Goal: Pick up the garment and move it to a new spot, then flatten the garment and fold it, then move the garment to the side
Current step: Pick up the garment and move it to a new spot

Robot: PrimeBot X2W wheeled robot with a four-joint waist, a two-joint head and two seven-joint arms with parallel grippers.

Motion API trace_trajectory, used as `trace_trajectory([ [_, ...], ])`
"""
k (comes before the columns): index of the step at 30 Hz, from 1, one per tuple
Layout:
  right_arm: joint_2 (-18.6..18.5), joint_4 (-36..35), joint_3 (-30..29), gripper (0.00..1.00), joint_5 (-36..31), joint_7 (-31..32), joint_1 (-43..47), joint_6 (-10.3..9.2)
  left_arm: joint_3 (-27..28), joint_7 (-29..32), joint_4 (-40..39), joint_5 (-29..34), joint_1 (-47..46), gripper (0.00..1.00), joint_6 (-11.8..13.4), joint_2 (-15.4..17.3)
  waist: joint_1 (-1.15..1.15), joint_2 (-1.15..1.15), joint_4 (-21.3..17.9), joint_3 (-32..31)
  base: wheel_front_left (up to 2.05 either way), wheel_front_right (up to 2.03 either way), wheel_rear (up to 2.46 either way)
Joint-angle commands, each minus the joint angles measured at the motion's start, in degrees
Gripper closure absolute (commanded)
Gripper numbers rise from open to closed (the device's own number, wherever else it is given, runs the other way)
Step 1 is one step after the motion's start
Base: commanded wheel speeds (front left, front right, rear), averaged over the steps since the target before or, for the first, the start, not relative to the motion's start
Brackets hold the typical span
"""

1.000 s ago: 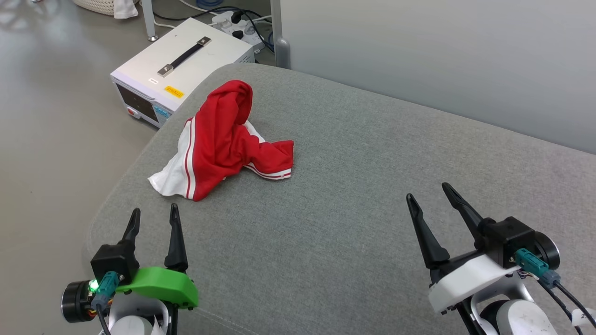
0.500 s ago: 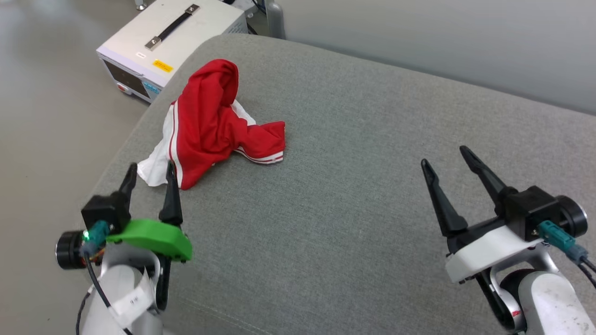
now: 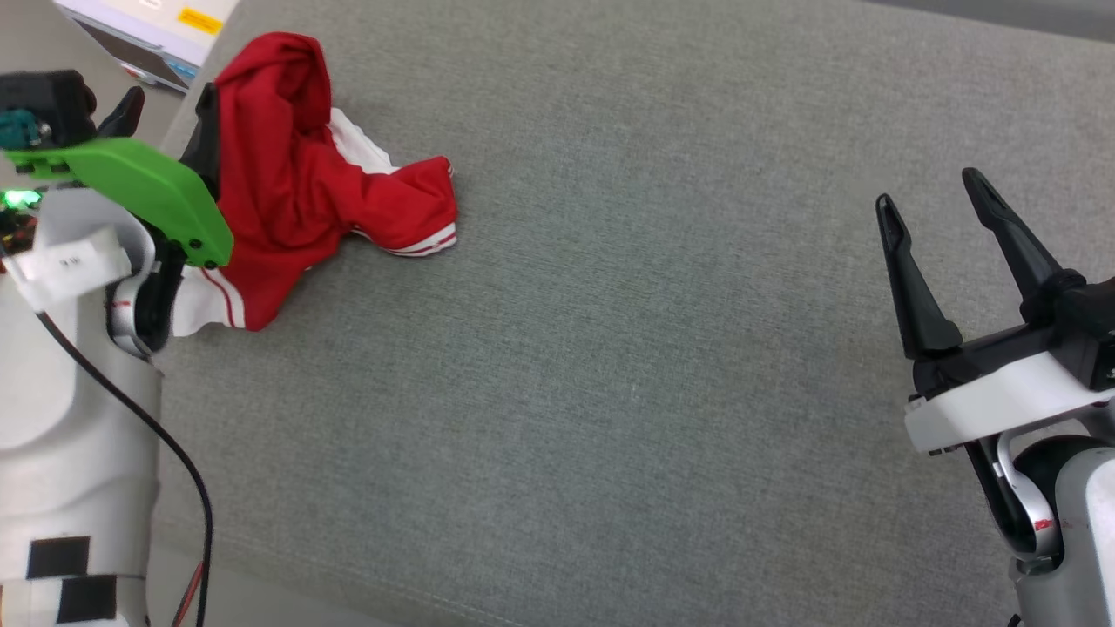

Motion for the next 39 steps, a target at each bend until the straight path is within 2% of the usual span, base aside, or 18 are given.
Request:
trace_trajectory([
  [1, -0.33, -0.42, -0.19, 0.0, 0.27, -0.11, -1.16, -0.04, -0.94, 2.18, 1.09, -1.7, -1.86, 0.0, -0.16, 1.3, -0.01, 0.0, -4.12, 5.74, 0.0, 0.0, 0.0],
  [4, -0.3, -0.75, -0.37, 0.0, 0.48, -0.31, -1.97, -0.04, -3.44, 8.47, 4.35, -5.58, -4.73, 0.0, -0.17, 4.61, -0.01, 0.0, -5.22, 7.96, 0.0, 0.0, 0.0],
  [8, -0.45, -0.78, -0.77, 0.0, 0.79, -0.58, -2.96, -0.04, -6.02, 15.35, 9.39, -10.79, -7.1, 0.0, -0.18, 7.39, -0.01, 0.0, -6.23, 10.24, 0.0, 0.0, 0.0],
  [11, -0.21, -0.92, -1.27, 0.0, 1.16, -0.52, -3.36, -0.04, -7.25, 19.3, 13.4, -14.5, -8.15, 0.0, -0.19, 8.12, -0.01, 0.0, -6.76, 11.76, 0.0, 0.0, 0.0],
  [17, -0.1, -0.62, -1.29, 0.0, 2.02, -0.77, -3.72, -0.04, -7.81, 22.02, 21.17, -16.31, -9.61, 0.0, -0.19, 9.07, -0.01, 0.0, -7.69, 13.2, 0.0, 0.0, 0.0],
  [18, -0.06, -0.5, -1.33, 0.0, 2.17, -0.76, -3.7, -0.04, -8.15, 22.76, 22.21, -16.29, -9.76, 0.25, -0.19, 8.98, -0.01, 0.0, -7.77, 13.23, 0.0, 0.0, 0.0],
  [20, 0.0, -0.25, -1.42, 0.0, 2.4, -0.79, -3.69, -0.04, -8.94, 24.28, 24.05, -16.41, -9.91, 1.0, -0.19, 8.62, -0.01, 0.0, -7.89, 13.08, 0.0, 0.0, 0.0],
  [23, 0.12, 0.22, -1.64, 0.0, 2.49, -0.94, -3.53, -0.04, -9.26, 24.43, 25.68, -17.1, -9.89, 1.0, -0.19, 7.95, -0.01, 0.0, -7.78, 11.93, 0.0, 0.0, 0.0],
  [26, 0.37, 0.74, -1.89, 0.0, 2.56, -1.22, -3.24, -0.04, -9.85, 21.7, 26.25, -15.96, -10.16, 1.0, 0.26, 8.34, -0.01, 0.0, -7.5, 10.08, 0.0, 0.0, 0.0],
  [35, 2.91, 3.76, -3.04, 0.0, 2.49, -2.82, -0.41, -0.04, -10.59, 4.43, 23.19, -11.25, -11.99, 1.0, 4.13, 9.48, -0.01, 0.0, -6.11, 0.38, 0.0, 0.0, 0.0],
  [39, 4.17, 5.12, -3.7, 0.0, 2.36, -3.22, 1.51, -0.04, -11.42, -1.39, 20.86, -9.74, -12.23, 1.0, 4.33, 9.22, -0.01, 0.0, -6.23, -4.11, 0.0, 0.0, 0.0],
])
